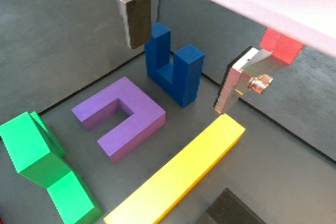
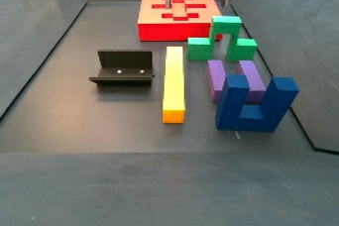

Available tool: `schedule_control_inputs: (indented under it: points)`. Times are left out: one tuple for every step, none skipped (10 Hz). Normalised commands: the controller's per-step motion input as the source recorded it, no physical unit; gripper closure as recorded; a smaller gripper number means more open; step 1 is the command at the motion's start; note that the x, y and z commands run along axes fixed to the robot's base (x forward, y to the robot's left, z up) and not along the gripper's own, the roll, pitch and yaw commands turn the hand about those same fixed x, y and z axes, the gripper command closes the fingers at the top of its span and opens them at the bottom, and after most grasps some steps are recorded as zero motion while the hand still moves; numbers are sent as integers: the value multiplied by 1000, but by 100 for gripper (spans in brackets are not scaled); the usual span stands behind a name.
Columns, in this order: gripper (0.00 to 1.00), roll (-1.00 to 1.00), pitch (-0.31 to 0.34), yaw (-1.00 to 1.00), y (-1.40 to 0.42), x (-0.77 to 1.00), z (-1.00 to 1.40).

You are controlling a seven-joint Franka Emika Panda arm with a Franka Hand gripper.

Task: Pick up the purple object. Move up. Place the purple object on the fixture. Regrasp the purple object. Move to above the board. Insert the purple object.
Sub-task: Pick up the purple object.

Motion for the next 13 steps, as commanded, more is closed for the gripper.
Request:
schedule_control_inputs:
  points:
    - [0, 0, 0, 0, -11, 0, -51]
    - [0, 0, 0, 0, -114, 0, -71]
    - [0, -9, 0, 0, 0, 0, 0]
    - [0, -109, -47, 0, -254, 0, -260]
    - [0, -37, 0, 0, -489, 151, -303]
    - [0, 0, 0, 0, -660, 57, -317]
    - [0, 0, -7, 0, -549, 0, -397]
    - [0, 0, -91, 0, -49, -251, -314]
    - [0, -91, -131, -6, 0, -397, -440]
    - [0, -79, -154, 0, 0, -374, -574]
    - [0, -19, -186, 0, -154, -297, -649]
    - [0, 0, -179, 0, -217, -91, -609]
    - [0, 0, -147, 0, -34, -83, -534]
